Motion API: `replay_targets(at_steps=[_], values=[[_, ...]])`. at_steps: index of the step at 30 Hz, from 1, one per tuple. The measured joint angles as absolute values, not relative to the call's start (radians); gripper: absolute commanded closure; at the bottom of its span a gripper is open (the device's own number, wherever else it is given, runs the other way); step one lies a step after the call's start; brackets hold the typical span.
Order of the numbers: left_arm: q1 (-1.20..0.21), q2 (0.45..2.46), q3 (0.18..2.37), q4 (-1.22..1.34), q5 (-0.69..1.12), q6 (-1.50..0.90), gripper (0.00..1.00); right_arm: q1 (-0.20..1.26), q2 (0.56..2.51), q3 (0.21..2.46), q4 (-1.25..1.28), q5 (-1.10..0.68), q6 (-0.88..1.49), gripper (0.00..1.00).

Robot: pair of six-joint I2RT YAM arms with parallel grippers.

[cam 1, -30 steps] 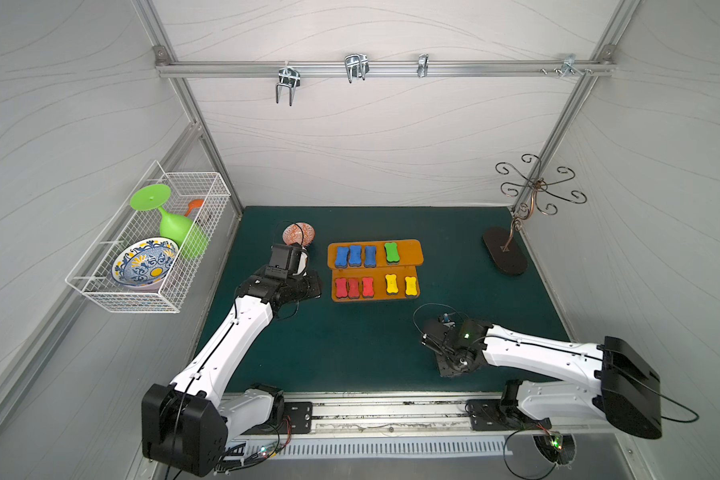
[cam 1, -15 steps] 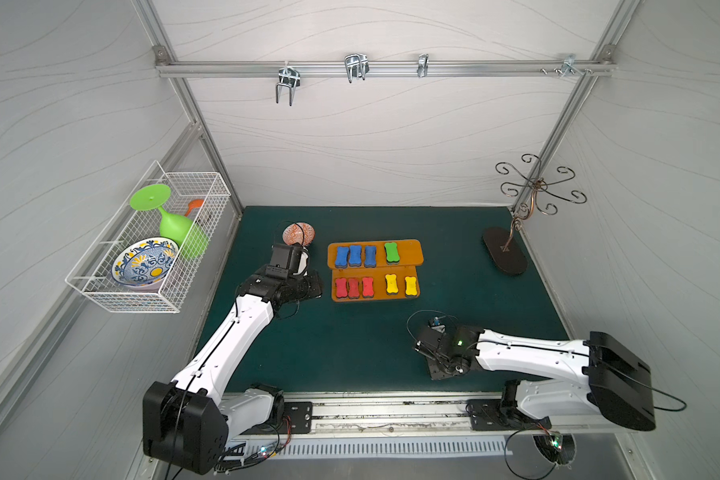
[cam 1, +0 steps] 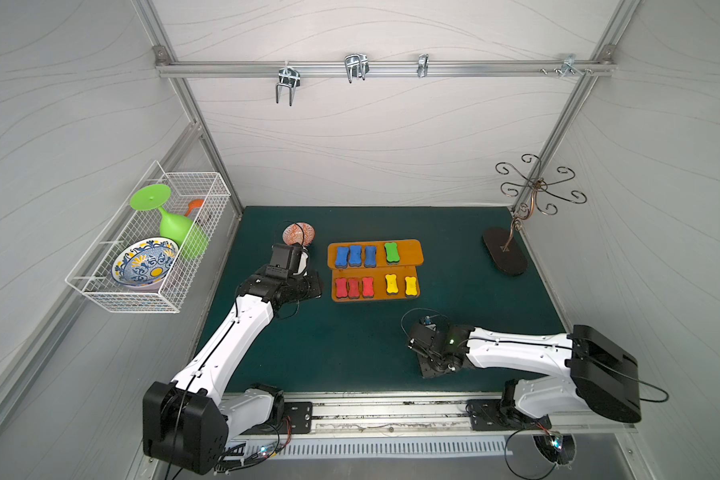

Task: Remove the whiteboard erasers from the shelf
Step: Place the whiteboard eraser at the center of the board, then pick up the whiteboard eraser from the shelf.

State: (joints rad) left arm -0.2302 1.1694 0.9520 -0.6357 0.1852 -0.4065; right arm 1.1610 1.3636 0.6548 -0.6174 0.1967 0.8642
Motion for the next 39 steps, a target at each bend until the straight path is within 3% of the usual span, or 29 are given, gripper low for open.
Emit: replay_targets(at_steps=[11, 17, 22, 28, 39], values=[[-0.23, 1.169, 0.955, -0.638, 0.175, -0.403, 0.68, 1.149, 1.348, 0.659, -0.65, 0.179, 0.857, 0.33], [-0.23, 1.169, 0.979, -0.638, 0.176, -0.408, 0.68, 1.037, 1.268, 0.738, -0.733, 0.167, 0.792, 0.31], [-0.23, 1.172, 0.993, -0.64, 0.175, -0.422, 0.68, 0.916, 1.301, 0.944, -0.77, 0.131, 0.669, 0.31], [-0.23, 1.21, 1.037, -0.64, 0.165, -0.422, 0.68, 0.803, 1.474, 1.261, -0.787, 0.068, 0.518, 0.34], [-0.23, 1.253, 1.05, -0.654, 0.124, -0.42, 0.68, 0.719, 1.742, 1.656, -0.831, 0.019, 0.374, 0.34]])
